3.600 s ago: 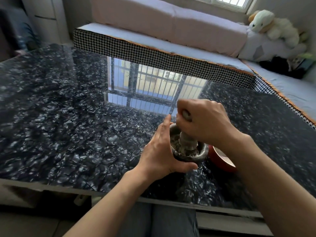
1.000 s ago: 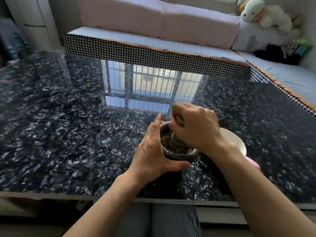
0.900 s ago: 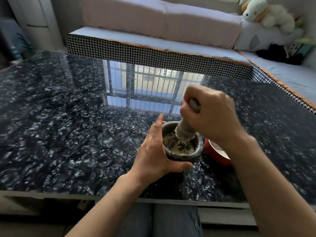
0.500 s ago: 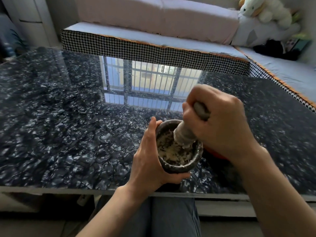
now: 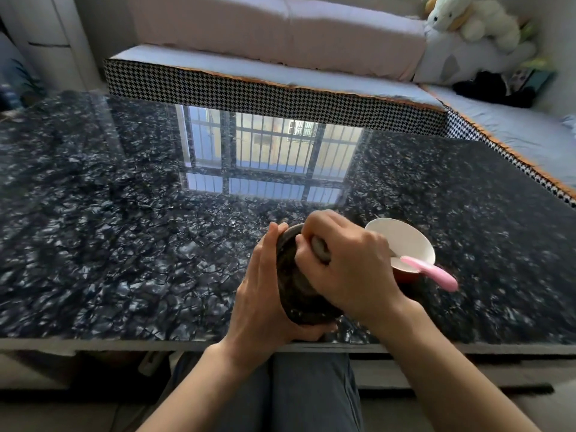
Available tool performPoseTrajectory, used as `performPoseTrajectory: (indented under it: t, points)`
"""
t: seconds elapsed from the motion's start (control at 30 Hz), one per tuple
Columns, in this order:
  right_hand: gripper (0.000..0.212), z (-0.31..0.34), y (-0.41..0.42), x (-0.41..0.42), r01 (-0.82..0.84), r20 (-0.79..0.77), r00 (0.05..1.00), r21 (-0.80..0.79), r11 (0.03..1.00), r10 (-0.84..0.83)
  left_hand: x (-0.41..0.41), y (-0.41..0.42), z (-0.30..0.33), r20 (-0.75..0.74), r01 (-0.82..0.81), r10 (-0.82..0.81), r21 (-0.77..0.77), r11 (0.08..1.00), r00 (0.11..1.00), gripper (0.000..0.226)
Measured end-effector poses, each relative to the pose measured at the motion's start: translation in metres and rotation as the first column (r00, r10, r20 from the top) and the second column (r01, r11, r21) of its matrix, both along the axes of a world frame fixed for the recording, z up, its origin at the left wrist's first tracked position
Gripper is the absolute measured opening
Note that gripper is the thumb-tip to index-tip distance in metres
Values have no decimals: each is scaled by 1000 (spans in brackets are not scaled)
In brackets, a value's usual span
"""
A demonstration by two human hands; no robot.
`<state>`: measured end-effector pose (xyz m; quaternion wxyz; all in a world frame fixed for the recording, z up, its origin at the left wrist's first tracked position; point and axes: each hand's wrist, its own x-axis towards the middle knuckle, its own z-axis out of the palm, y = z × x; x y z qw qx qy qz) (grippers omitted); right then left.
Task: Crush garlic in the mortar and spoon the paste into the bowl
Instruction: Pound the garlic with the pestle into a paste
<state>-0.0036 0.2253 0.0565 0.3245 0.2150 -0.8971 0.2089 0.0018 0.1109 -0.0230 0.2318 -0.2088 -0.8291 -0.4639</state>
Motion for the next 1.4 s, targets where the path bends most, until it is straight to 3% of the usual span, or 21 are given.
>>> performPoseTrajectory:
  t: [0.17, 0.33, 0.5, 0.67, 0.8, 0.87, 0.97, 1.03, 1.2, 1.33, 1.4]
  points:
    - [18, 20, 8, 0, 21, -150, 987, -254, 967, -61, 3, 2, 2, 13, -8, 8, 27, 1000, 1000, 121]
    - [20, -7, -4, 1, 68, -48, 996, -72, 995, -72, 1, 2, 1, 72, -68, 65, 47, 997, 995, 120]
    - [15, 24, 13, -2, 49, -152, 984, -291, 956, -96, -1, 6, 6, 89, -69, 67, 21, 997, 994, 124]
    - [17, 2, 1, -12, 36, -21, 999, 18, 999, -36, -5, 5, 10, 103, -56, 55, 5, 998, 993, 123]
    - [12, 31, 22, -26, 86, -107, 989, -130, 988, -100, -13, 3, 14, 171, -48, 42, 32, 998, 984, 125]
    - [11, 38, 25, -31, 71, -61, 995, -191, 979, -84, -19, 4, 18, 190, -42, 37, 22, 999, 981, 126]
    - [11, 17, 9, -38, 59, 87, 994, 93, 994, -67, -29, 6, 21, 214, -9, 14, -26, 1000, 977, 131]
    - [14, 14, 10, -47, 57, 101, 992, 151, 987, -73, -33, 6, 22, 244, 24, -15, -35, 999, 970, 133]
    - [13, 32, 24, -59, 81, -7, 996, -144, 986, -83, -41, 4, 23, 304, 29, -12, -51, 998, 953, 136]
    - [15, 5, 8, -59, 50, 78, 995, 134, 990, -61, -44, 3, 23, 325, 80, -61, -47, 996, 944, 137]
    - [14, 12, 14, -62, 53, 41, 997, 136, 989, -59, -44, 3, 24, 317, 81, -62, -48, 996, 947, 136]
